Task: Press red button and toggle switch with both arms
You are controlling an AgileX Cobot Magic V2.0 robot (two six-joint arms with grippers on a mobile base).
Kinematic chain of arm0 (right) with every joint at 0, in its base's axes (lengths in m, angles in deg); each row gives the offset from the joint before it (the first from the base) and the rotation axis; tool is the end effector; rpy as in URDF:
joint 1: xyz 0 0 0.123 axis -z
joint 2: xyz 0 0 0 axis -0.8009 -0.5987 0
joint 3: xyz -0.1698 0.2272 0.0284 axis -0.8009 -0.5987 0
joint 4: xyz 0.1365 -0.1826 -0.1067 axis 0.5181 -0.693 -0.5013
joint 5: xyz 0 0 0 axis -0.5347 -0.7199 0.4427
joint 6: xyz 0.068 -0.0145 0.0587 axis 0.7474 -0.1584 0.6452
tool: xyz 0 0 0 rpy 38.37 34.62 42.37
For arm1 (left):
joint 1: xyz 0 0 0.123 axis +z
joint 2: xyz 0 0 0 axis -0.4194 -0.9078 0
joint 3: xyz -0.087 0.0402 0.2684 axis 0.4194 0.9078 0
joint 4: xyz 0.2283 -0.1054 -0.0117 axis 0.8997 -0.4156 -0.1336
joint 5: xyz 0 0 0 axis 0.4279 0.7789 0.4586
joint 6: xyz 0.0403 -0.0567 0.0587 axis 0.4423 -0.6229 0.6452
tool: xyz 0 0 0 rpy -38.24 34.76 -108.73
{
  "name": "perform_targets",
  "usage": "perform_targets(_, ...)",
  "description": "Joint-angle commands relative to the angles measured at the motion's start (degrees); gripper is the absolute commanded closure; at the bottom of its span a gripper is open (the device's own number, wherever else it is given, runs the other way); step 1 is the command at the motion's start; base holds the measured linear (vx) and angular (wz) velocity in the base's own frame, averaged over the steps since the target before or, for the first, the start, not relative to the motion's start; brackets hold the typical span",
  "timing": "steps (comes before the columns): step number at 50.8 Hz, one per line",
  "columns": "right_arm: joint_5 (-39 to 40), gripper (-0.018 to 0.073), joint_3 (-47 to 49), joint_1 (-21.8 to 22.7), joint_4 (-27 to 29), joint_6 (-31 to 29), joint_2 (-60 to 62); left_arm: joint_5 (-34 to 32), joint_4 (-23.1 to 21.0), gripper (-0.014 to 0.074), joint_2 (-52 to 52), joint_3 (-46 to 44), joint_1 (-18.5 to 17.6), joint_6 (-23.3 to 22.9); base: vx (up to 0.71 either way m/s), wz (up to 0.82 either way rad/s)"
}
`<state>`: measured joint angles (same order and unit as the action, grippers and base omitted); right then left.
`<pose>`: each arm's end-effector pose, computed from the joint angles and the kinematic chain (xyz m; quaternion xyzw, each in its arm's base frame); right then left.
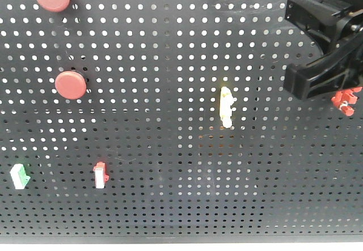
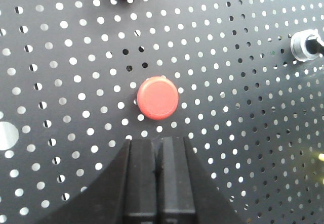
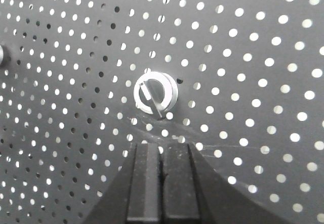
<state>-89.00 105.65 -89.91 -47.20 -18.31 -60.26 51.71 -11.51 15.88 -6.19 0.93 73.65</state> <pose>0.1747 0.1128 0.4916 -0.2342 0.5749 0.0750 0.7804 0.1444 -0.0654 0.4663 0.1834 0.5603 -0.0950 0.8022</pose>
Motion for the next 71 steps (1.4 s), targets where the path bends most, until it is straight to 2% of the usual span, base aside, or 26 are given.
perform_targets(1, 0.6, 0.0559, 1.5, 0.3, -1.2, 0.1, 1.0, -3.6, -0.7, 0.0594, 0.3, -1.4, -0.2, -0.4, 0.0, 0.0)
perform_targets(25, 0.7, 0.0559, 1.5, 0.3, -1.2, 0.0, 1.0, -3.9, -0.7, 0.0594, 0.3, -1.0, -0.2, -0.4, 0.0, 0.0)
perform_targets(29, 0.7, 0.0559, 1.5, 0.3, -1.2, 0.0, 1.0, -1.9, -0.7, 0.0594, 1.5, 1.0, 0.1, 1.7, 0.0, 0.0)
perform_targets(33, 0.7, 0.0559, 1.5, 0.3, -1.2, 0.0, 1.0, 0.4, -3.0, 0.0594, 4.4, 5.1, 2.0, 4.2, 0.0, 0.0)
perform_targets(34, 0.7, 0.0559, 1.5, 0.3, -1.2, 0.0, 1.0, 0.9, -11.0, 0.0594, 11.0, 16.3, 8.3, 6.9, 0.0, 0.0)
perform_targets(42, 0.7, 0.0559, 1.5, 0.3, -1.2, 0.0, 1.0, -2.8, -14.8, 0.0594, 19.6, 32.2, 16.5, 7.1, 0.0, 0.0)
perform_targets(46, 0.8, 0.0559, 1.5, 0.3, -1.2, 0.0, 1.0, -5.4, -16.7, 0.0594, 24.4, 40.3, 19.2, 7.1, 0.0, 0.0)
perform_targets(52, 0.9, 0.0559, 1.5, 0.3, -1.2, 0.0, 1.0, -6.9, -18.8, 0.0594, 31.8, 49.9, 21.4, 7.1, 0.0, 0.0)
perform_targets(60, 0.9, 0.0559, 1.5, 0.3, -1.2, 0.0, 1.0, -6.8, -18.7, 0.0594, 41.7, 60.2, 22.3, 7.0, 0.0, 0.0)
perform_targets(65, 0.9, 0.0559, 1.5, 0.3, -1.2, 0.0, 1.0, 4.3, -18.7, 0.0594, 48.8, 59.3, 22.3, 6.9, 0.0, 0.0)
perform_targets(71, 1.1, 0.0559, 1.5, 0.3, -1.2, 0.0, 0.8, 5.3, -18.8, 0.0594, 47.4, 59.3, 22.5, 6.9, 0.0, 0.0)
